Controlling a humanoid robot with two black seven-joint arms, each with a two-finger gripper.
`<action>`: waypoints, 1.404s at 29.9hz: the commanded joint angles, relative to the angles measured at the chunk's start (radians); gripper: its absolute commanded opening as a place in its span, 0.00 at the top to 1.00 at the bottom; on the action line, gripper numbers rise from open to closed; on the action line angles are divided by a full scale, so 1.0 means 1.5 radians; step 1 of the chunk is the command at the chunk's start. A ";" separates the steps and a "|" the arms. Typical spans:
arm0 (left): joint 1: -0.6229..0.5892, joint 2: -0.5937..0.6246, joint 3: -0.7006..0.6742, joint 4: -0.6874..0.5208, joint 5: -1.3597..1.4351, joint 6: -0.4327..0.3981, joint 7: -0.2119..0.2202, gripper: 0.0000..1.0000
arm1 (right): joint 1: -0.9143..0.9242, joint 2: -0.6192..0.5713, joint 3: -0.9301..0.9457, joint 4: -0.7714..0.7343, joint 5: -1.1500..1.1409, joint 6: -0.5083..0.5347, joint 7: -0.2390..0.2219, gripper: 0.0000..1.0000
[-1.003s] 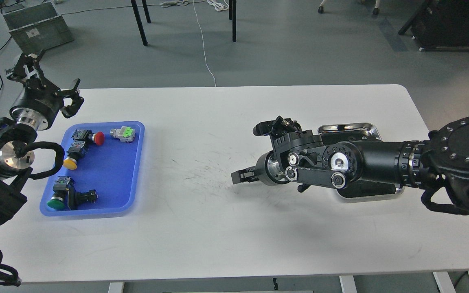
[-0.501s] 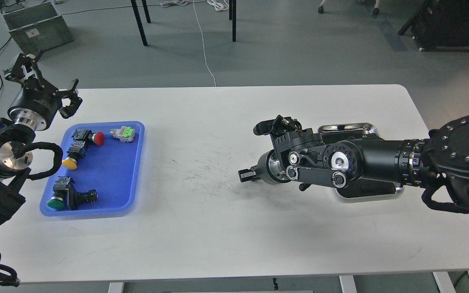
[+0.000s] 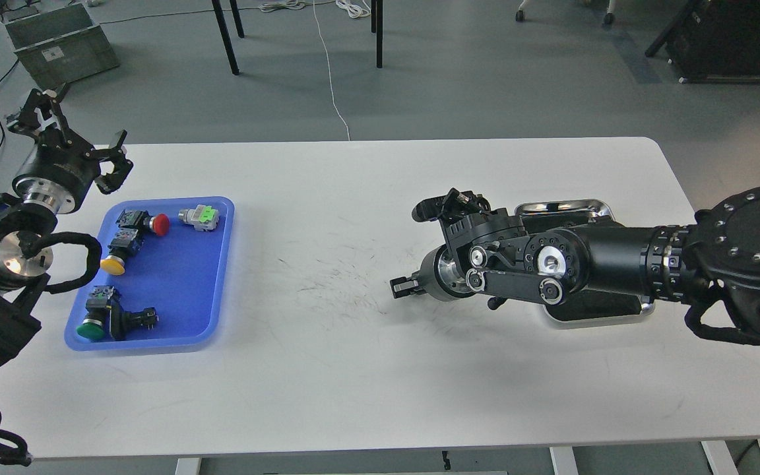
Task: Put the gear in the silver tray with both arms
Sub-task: 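Reach the right gripper down to the black gear and grasp it, then lift the gear with the right gripper over the silver tray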
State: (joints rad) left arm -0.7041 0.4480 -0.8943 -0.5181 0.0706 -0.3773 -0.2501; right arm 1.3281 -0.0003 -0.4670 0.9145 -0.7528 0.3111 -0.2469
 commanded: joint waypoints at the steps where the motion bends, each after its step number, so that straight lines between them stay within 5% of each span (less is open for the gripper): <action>1: 0.000 0.000 0.000 0.001 0.000 0.000 0.000 0.02 | 0.024 0.000 0.000 0.000 0.004 0.000 0.000 0.98; 15: -0.001 0.001 0.000 0.001 0.000 0.002 0.001 0.02 | 0.152 -0.006 0.093 0.020 0.013 0.000 0.009 0.98; 29: -0.001 0.000 0.000 0.004 0.000 0.003 0.001 0.02 | 0.053 -0.439 0.128 0.233 -0.047 -0.007 0.018 0.98; 42: -0.004 -0.005 0.000 0.004 0.019 0.005 0.001 0.02 | -0.140 -0.460 0.139 0.147 -0.162 -0.087 0.056 0.98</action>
State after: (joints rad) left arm -0.7073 0.4407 -0.8943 -0.5122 0.0997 -0.3709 -0.2487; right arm 1.1565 -0.6965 -0.2576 1.1656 -0.9838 0.1943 -0.1677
